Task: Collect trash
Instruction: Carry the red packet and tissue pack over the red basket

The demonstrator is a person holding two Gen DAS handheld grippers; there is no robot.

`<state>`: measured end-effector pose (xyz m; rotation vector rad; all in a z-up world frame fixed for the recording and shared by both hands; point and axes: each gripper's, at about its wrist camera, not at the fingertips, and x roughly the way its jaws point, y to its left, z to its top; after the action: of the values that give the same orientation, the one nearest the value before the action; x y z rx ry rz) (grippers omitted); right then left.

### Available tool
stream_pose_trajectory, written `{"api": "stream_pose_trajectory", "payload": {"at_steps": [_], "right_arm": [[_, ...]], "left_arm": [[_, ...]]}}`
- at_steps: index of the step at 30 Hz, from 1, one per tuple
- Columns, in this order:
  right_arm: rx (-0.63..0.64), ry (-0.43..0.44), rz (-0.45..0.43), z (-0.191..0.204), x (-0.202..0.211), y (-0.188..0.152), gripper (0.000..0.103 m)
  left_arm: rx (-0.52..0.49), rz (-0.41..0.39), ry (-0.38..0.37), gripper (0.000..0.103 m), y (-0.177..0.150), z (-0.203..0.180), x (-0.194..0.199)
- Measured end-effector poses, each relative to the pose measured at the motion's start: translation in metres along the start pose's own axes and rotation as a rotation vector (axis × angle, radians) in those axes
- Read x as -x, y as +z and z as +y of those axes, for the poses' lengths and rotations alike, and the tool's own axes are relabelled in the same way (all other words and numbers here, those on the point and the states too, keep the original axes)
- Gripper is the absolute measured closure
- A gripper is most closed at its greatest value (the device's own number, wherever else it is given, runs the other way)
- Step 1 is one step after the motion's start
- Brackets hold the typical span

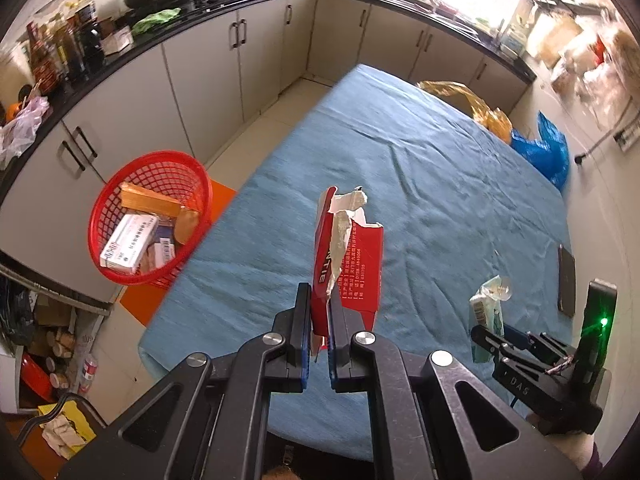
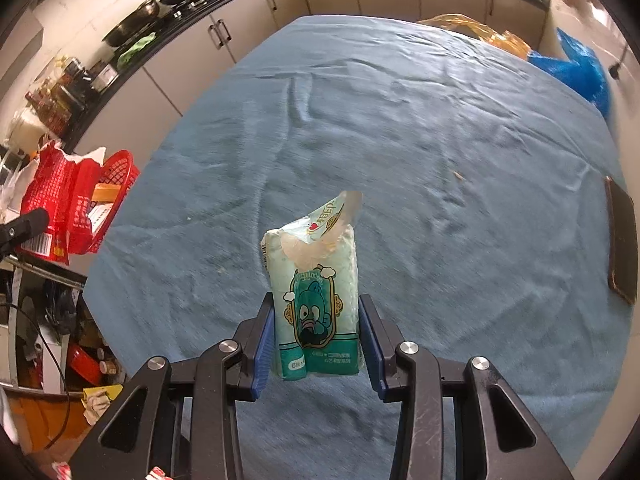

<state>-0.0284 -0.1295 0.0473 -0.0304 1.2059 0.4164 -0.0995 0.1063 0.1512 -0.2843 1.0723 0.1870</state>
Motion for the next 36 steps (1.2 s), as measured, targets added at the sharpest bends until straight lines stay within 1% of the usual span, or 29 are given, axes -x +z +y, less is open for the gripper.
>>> {"api": "stream_pose_trajectory", "payload": {"at_steps": [8,14,21,30,36], "right_arm": [[0.039,0.011,0.020,0.038,-0.021,0.028,0.061],[0.068,0.019,0.040,0.069,-0.038,0.044,0.061],[0.095,0.011,0.056,0.092,-0.052,0.061,0.061],[0.134,-0.001,0.078,0.122,-0.068,0.078,0.061],[0.168,-0.003,0.082,0.142,-0.073,0.088,0.061]], "left_arm": [[0.088,-0.021,0.025,0.097,0.026,0.057,0.004],[0.143,-0.022,0.048,0.097,0.040,0.099,0.003],[0.205,-0.019,0.068,0.097,0.054,0.147,-0.002],[0.263,0.013,0.079,0.097,0.059,0.190,-0.017],[0.283,0.029,0.071,0.097,0.061,0.209,-0.025]]}}
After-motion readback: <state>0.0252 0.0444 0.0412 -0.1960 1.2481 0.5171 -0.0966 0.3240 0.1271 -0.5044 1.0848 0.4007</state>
